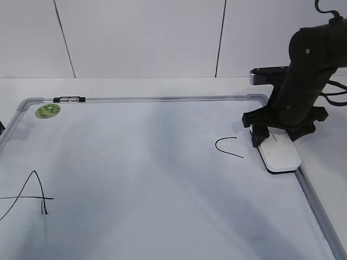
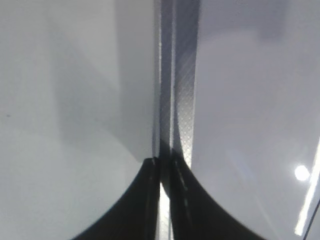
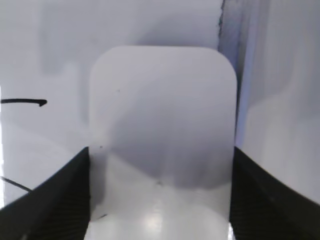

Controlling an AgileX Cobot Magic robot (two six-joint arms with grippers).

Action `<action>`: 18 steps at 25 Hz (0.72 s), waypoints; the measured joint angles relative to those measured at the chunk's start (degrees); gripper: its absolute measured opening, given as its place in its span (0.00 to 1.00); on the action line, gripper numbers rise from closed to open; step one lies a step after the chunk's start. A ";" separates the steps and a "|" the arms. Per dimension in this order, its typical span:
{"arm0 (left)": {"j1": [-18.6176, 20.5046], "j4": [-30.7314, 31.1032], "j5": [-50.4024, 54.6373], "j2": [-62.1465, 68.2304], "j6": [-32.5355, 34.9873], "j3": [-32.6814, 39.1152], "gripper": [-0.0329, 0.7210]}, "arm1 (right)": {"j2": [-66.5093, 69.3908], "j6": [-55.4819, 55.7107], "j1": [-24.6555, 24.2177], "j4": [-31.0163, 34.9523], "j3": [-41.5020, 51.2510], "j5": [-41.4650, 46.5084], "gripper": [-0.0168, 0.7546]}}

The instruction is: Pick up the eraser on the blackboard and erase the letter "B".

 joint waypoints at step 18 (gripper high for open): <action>0.00 0.00 0.00 0.00 0.00 0.00 0.08 | 0.05 2.11 0.00 0.31 -0.02 0.24 0.72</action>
